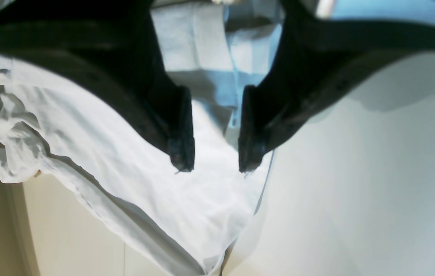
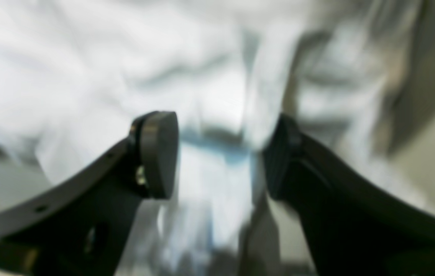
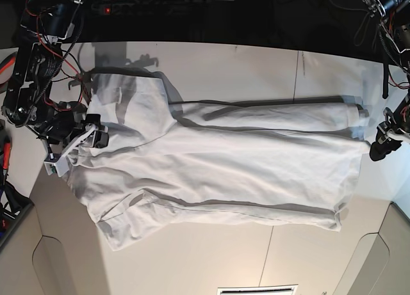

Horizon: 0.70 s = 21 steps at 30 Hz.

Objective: Layout the t-shirt on the table in an organized manner, then fold the t-shirt properly

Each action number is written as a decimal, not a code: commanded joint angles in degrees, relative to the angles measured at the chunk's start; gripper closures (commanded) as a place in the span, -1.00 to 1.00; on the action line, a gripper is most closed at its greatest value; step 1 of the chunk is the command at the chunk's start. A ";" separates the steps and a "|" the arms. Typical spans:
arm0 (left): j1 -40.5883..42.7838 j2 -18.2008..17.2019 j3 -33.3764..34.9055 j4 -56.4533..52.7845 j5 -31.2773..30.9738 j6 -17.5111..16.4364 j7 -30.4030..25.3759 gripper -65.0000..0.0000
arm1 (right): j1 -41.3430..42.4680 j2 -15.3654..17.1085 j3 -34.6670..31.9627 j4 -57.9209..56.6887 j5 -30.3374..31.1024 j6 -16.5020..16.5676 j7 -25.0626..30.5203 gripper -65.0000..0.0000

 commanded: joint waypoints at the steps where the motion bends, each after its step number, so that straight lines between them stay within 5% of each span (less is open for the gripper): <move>1: -0.81 -1.31 -0.17 0.96 -1.38 -0.73 -1.03 0.29 | 1.33 0.94 0.09 1.05 1.38 0.42 -0.13 -0.06; 10: -0.81 -1.31 -0.17 0.96 -1.40 -0.73 -1.03 0.29 | 1.03 5.81 0.11 2.75 5.66 0.42 1.05 -0.06; 17: -0.81 -1.29 -0.17 0.96 -1.38 -0.73 -1.01 0.29 | -1.18 5.86 0.11 8.20 6.19 0.44 -7.82 -0.04; 21: -0.81 -1.29 -0.17 0.96 -1.36 -0.73 -0.98 0.29 | -6.82 5.86 0.11 12.57 9.55 0.42 -7.58 0.32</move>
